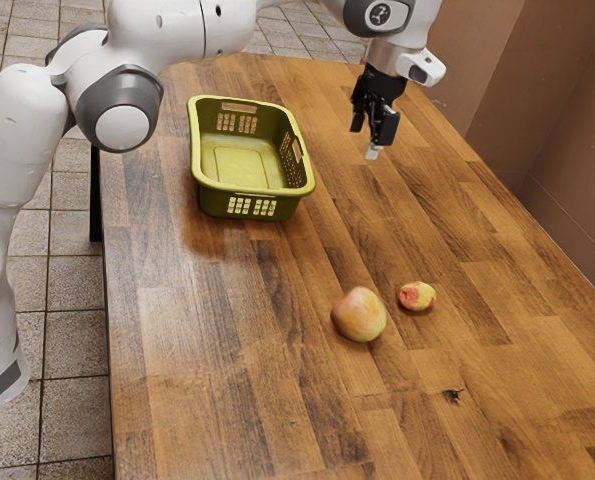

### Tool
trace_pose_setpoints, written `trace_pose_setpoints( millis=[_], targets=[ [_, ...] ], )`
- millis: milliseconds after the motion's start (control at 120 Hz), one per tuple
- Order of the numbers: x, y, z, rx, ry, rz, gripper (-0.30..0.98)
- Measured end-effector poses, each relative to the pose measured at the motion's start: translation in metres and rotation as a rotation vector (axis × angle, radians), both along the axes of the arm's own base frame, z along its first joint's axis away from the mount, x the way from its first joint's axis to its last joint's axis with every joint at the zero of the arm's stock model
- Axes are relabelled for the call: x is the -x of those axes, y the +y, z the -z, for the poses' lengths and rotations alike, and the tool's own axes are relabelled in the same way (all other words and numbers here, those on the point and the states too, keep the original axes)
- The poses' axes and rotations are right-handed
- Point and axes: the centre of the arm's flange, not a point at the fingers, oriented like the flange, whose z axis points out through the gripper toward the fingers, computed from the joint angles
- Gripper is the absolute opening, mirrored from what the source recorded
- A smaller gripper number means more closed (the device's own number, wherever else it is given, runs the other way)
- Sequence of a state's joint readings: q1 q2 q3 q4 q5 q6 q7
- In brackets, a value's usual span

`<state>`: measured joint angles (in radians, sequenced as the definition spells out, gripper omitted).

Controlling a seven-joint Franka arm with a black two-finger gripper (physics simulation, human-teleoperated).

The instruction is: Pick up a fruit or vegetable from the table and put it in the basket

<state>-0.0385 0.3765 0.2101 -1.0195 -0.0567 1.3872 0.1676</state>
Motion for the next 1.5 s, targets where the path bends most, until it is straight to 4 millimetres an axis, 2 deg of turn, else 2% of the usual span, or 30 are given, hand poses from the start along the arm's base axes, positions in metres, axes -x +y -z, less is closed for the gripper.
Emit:
trace_pose_setpoints(
  millis=[158, 325, 458, 583, 717, 792, 1017, 1350, 1500],
  targets=[
    [0.000, 0.002, 0.000, 0.005, -0.001, 0.003, 0.69],
    [0.001, 0.013, 0.000, 0.028, -0.005, -0.021, 0.69],
    [-0.003, -0.007, 0.004, 0.050, -0.001, -0.002, 0.69],
    [-0.017, -0.029, 0.023, 0.083, 0.003, 0.022, 0.69],
    [-0.034, -0.039, 0.062, 0.135, 0.027, 0.020, 0.69],
    [-0.042, -0.054, 0.083, 0.164, 0.037, 0.032, 0.69],
    [-0.060, -0.092, 0.113, 0.217, 0.017, 0.073, 0.69],
    [-0.086, -0.105, 0.177, 0.241, 0.039, 0.056, 0.69],
    [-0.096, -0.108, 0.189, 0.246, 0.006, 0.041, 0.69]
  ],
)
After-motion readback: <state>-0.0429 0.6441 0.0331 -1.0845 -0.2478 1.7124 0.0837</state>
